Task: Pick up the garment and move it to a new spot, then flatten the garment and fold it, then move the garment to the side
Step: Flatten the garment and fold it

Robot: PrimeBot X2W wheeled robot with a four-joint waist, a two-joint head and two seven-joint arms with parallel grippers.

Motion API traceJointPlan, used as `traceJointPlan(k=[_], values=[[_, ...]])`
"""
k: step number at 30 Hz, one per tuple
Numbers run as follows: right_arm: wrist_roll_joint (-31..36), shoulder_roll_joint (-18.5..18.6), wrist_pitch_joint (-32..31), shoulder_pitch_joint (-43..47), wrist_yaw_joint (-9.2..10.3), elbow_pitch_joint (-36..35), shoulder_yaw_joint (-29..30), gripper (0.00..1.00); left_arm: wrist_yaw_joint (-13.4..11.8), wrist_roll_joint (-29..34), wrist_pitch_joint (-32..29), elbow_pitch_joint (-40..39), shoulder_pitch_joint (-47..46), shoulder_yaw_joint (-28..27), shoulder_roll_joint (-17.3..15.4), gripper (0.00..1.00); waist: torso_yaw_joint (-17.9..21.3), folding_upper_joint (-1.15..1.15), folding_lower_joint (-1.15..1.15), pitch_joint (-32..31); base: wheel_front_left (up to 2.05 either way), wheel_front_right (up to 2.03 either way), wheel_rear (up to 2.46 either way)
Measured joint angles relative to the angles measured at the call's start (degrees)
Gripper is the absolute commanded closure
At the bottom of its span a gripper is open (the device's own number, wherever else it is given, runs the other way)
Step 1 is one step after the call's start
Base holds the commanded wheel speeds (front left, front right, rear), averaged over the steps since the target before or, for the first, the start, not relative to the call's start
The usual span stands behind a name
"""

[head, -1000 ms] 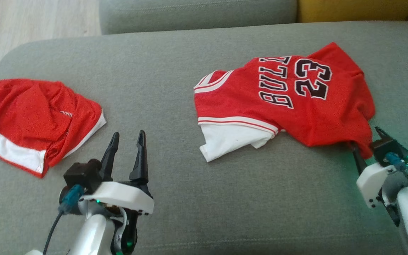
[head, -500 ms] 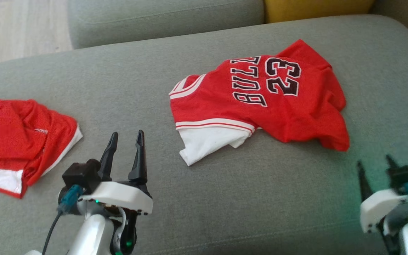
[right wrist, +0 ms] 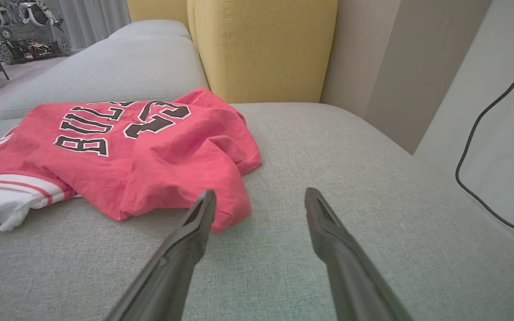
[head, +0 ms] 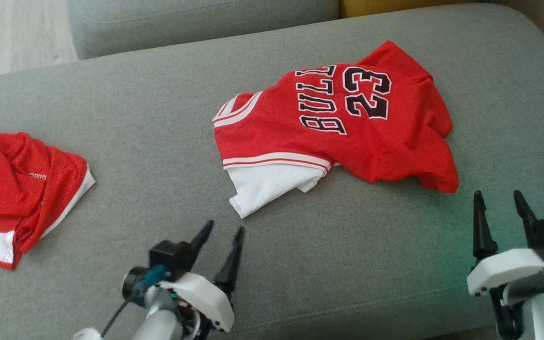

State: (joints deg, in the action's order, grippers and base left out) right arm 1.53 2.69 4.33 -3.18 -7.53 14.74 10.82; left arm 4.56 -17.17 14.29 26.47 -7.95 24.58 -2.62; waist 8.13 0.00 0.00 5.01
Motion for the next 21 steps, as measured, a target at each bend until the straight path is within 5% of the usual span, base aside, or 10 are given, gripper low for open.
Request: traceJointPlan(k=[6, 21], values=[[-0.03, -0.04, 1.12, -1.52, 0.00, 0.93, -1.05, 0.00, 0.47, 7.36, 0.00, 4.04, -5.51, 5.32, -0.89, 0.00, 0.80, 0.00, 0.00, 1.61, 0.00, 0.00, 0.00], [-1.30, -0.09, 2.44, -4.74, 0.00, 3.12, -1.93, 0.00, -5.49, 17.96, -0.32, 19.78, -17.58, 11.51, -1.60, 0.00, 3.04, 0.00, 0.00, 5.10, 0.00, 0.00, 0.00]])
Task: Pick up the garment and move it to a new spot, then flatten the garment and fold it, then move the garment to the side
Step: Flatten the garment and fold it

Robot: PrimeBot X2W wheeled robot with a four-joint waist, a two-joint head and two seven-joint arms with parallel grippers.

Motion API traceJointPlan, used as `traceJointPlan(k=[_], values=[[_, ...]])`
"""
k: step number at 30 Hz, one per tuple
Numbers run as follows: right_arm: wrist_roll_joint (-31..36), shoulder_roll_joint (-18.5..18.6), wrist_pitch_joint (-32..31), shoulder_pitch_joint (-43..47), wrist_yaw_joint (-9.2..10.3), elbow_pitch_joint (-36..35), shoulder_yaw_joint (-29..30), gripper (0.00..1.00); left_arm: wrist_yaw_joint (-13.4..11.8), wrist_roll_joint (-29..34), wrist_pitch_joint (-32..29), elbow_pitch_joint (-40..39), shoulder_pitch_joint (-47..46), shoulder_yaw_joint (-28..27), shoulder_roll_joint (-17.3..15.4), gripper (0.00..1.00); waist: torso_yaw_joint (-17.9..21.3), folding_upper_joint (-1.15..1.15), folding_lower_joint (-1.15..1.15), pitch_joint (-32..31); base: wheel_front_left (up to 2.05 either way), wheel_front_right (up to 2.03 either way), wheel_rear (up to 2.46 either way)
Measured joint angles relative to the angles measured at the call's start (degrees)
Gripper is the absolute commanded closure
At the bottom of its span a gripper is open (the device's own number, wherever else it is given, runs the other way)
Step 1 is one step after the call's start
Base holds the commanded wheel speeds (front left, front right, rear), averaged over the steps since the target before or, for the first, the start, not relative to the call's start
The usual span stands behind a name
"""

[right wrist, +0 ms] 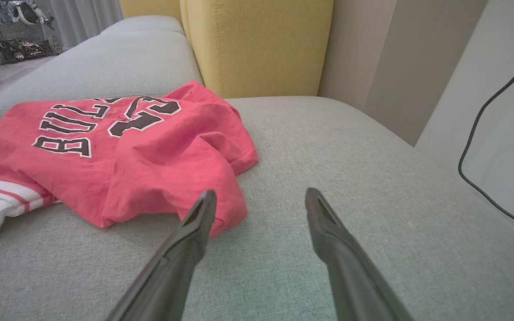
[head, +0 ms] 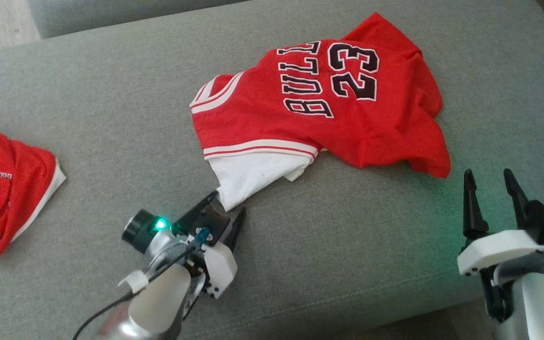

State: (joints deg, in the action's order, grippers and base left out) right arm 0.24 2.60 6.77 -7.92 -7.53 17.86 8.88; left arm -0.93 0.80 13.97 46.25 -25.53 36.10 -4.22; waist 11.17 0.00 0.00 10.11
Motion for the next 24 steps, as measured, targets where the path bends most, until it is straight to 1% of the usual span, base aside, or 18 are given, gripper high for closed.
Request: traceJointPlan(k=[3, 6, 7, 8, 9, 13, 15, 17, 20, 22, 24], values=[[-0.34, -0.01, 0.38, -0.09, 0.00, 0.46, -0.27, 0.00, -0.60, 0.65, 0.20, 2.10, -1.83, 0.35, 0.21, 0.00, 0.41, 0.00, 0.00, 0.34, 0.00, 0.00, 0.00], [-0.67, -0.01, 0.56, -0.10, 0.00, 0.93, -0.40, 0.00, -0.43, 0.70, 0.26, 3.78, -3.13, 1.15, 0.48, 0.00, 0.77, 0.00, 0.00, 0.54, 0.00, 0.00, 0.00], [-0.75, -0.01, 0.58, -0.12, 0.00, 1.12, -0.46, 0.00, 0.04, 0.73, 0.26, 4.33, -3.48, 1.58, 0.54, 0.00, 0.86, 0.00, 0.00, 0.54, 0.00, 0.00, 0.00], [-0.75, -0.01, 0.70, -0.12, 0.00, 1.26, -0.46, 0.00, 0.46, 0.73, 0.26, 4.94, -3.88, 1.94, 0.57, 0.08, 0.91, 0.00, 0.00, 0.51, 0.00, 0.00, 0.00], [-0.75, -0.01, 0.86, -0.13, 0.00, 1.40, -0.46, 0.00, 0.93, 0.73, 0.26, 5.49, -4.26, 2.13, 0.67, 1.00, 0.94, 0.00, 0.00, 0.46, 0.00, 0.00, 0.00], [-0.75, -0.01, 0.88, -0.25, 0.00, 1.63, -0.42, 0.00, 1.01, 0.23, 0.25, 6.14, -4.36, 2.23, 1.32, 1.00, 0.93, 0.00, 0.00, 0.00, 0.00, 0.00, 0.00], [-0.75, -0.01, 0.89, -0.29, 0.00, 1.93, -0.26, 0.00, 1.45, -1.41, 0.25, 5.99, -4.28, 1.78, 1.34, 1.00, 0.74, 0.00, 0.00, -0.49, 0.00, 0.00, 0.00], [-0.74, -0.01, 0.99, -0.28, 0.00, 2.34, -0.20, 0.00, 3.24, -5.90, 0.25, 4.76, -3.51, -0.85, 1.56, 1.00, 0.40, 0.00, 0.00, -1.16, 0.00, 0.00, 0.00], [-0.73, -0.01, 1.08, -0.27, 0.00, 2.70, -0.24, 0.00, 5.70, -14.96, 0.25, 0.88, -1.53, -5.89, 1.68, 1.00, -0.25, 0.00, 0.00, -2.39, 0.00, 0.00, 0.00], [-0.71, 0.00, 1.10, -0.24, 0.00, 3.10, -0.31, 0.00, 6.54, -19.16, 0.25, -2.76, -0.45, -8.29, 1.76, 1.00, -0.81, 0.00, 0.00, -3.30, 0.00, 0.00, 0.00], [-0.64, 0.00, 1.09, -0.05, 0.00, 3.38, -0.63, 0.00, 6.57, -22.96, 0.26, -6.84, 0.20, -11.45, 1.94, 1.00, -1.50, 0.00, 0.00, -4.23, 0.00, 0.00, 0.00]])
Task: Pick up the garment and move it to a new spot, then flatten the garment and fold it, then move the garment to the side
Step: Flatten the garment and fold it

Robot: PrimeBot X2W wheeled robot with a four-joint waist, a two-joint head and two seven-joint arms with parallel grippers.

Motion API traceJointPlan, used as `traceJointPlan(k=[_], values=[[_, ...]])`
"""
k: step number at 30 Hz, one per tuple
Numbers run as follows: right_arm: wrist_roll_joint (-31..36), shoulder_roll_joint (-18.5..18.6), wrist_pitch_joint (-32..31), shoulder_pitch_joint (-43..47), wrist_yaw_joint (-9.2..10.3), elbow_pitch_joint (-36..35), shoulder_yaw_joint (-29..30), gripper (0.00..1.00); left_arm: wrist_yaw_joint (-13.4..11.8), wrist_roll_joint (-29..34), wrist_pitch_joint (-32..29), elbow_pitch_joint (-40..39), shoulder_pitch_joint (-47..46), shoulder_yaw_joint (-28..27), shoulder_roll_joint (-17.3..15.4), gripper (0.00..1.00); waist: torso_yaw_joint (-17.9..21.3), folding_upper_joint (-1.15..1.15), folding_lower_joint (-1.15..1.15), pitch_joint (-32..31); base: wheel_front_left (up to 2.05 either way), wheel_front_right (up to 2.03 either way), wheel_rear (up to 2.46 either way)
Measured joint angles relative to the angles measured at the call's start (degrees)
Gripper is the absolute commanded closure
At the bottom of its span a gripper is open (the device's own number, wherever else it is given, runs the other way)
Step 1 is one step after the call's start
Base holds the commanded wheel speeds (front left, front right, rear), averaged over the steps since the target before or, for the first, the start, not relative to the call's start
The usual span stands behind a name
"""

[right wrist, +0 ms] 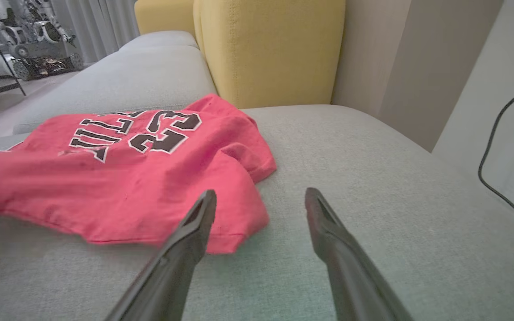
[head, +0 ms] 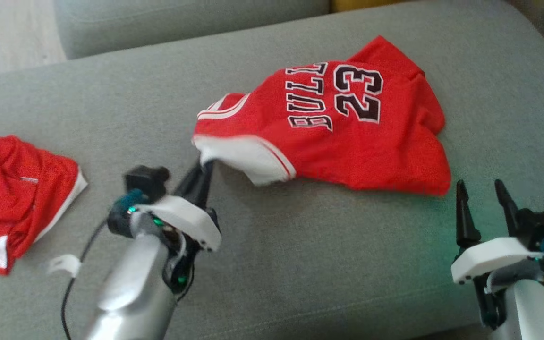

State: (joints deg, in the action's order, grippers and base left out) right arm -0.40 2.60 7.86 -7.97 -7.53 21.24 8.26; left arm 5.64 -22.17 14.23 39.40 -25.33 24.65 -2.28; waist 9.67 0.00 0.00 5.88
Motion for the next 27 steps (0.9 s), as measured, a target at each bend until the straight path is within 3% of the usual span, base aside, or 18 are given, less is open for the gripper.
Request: traceJointPlan(k=[4, 9, 21, 27], values=[[0.19, 0.00, -0.29, 0.62, 0.00, 0.88, -0.96, 0.00, -0.29, -4.71, 0.05, -5.86, 1.29, -5.94, 0.14, 1.00, -1.43, 0.00, 0.00, -1.65, 0.00, 0.00, 0.00], [0.97, 0.00, -1.42, 0.67, 0.00, 1.78, -3.01, 0.00, -3.16, -5.17, 0.05, -9.43, 5.04, -10.29, -1.62, 1.00, -2.92, 0.00, 0.00, -2.50, 0.00, 0.00, 0.00], [-2.27, 0.00, -3.85, 1.22, 0.00, 6.00, -4.41, 0.00, -6.19, -3.58, 0.04, -7.70, 9.03, -10.07, -3.21, 1.00, -4.22, 0.00, 0.00, -0.77, 0.00, 0.00, 0.00], [-3.54, 0.00, -3.85, 0.57, 0.00, 9.18, -4.16, 0.00, -6.14, -3.38, -0.02, -6.50, 10.49, -8.86, -3.05, 1.00, -5.16, 0.00, 0.00, -0.25, 0.00, 0.00, 0.00]])
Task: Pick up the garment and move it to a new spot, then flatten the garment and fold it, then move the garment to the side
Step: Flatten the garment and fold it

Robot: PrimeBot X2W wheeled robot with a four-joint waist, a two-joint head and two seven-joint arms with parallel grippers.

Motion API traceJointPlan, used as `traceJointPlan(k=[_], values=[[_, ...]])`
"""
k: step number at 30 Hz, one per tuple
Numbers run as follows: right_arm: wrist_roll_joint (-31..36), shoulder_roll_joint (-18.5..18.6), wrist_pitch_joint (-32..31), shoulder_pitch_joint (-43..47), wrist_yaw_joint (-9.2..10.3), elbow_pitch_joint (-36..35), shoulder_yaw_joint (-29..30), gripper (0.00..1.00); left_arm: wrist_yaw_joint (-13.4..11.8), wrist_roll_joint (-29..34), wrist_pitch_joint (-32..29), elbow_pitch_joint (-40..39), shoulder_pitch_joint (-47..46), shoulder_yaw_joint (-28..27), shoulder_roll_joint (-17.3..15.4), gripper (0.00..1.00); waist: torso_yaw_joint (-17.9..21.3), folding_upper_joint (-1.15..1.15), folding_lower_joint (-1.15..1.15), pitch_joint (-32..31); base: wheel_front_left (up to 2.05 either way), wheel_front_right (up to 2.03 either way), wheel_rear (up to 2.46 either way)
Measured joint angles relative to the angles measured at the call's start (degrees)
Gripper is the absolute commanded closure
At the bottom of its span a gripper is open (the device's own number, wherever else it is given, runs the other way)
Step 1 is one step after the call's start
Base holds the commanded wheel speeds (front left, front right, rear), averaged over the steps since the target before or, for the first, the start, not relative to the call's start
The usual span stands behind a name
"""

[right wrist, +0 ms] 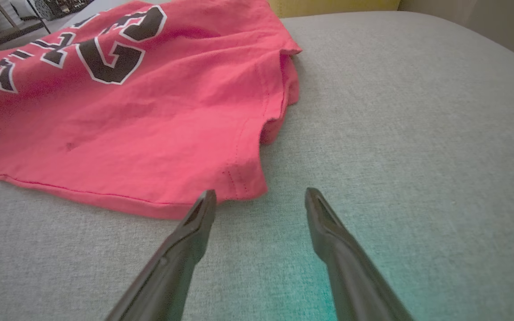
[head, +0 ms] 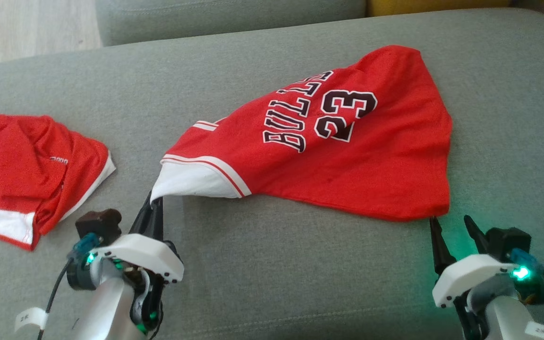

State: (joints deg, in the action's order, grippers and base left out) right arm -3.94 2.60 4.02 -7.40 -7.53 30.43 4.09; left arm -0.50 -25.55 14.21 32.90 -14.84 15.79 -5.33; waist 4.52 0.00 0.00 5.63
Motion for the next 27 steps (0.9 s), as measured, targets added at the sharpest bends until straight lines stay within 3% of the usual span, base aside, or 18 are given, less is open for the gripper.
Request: traceJointPlan(k=[9, 17, 18, 19, 20, 27], values=[[1.41, 0.00, 0.10, -3.86, 0.00, 5.05, 0.44, 0.00, -2.57, -0.30, 0.01, -1.33, -0.09, -2.83, 0.19, 1.00, -2.00, 0.00, 0.00, 0.70, 0.00, 0.00, 0.00], [0.71, 0.01, 1.12, -5.22, 0.00, 8.12, -0.20, 0.00, -2.46, 0.52, 0.02, -1.99, -0.06, -3.14, 0.21, 1.00, -3.12, 0.00, 0.00, 1.00, 0.00, 0.00, 0.00], [0.71, 0.01, 1.29, -5.22, 0.00, 8.59, -0.30, 0.00, -2.27, 0.81, 0.02, -1.72, -0.04, -2.77, 0.22, 0.95, -3.20, 0.00, 0.00, 0.99, 0.00, 0.00, 0.00], [0.69, 0.01, 1.57, -5.22, 0.00, 9.01, -0.35, 0.00, -1.99, 0.93, 0.00, -1.25, -0.03, -2.23, 0.22, 0.51, -3.27, 0.00, 0.00, 0.96, 0.00, 0.00, 0.00], [0.37, 0.01, 1.90, -5.22, 0.00, 9.53, -0.33, 0.00, -2.10, 1.45, 0.00, -0.52, 0.12, -1.70, 0.37, 0.00, -3.43, 0.00, 0.00, 0.85, 0.00, 0.00, 0.00], [-0.35, 0.01, 3.78, -5.13, 0.00, 10.42, 0.88, 0.00, -3.14, 1.10, 0.01, -1.13, 1.11, -3.34, 0.52, 0.00, -4.05, 0.00, 0.00, -0.92, 0.00, 0.00, 0.00]])
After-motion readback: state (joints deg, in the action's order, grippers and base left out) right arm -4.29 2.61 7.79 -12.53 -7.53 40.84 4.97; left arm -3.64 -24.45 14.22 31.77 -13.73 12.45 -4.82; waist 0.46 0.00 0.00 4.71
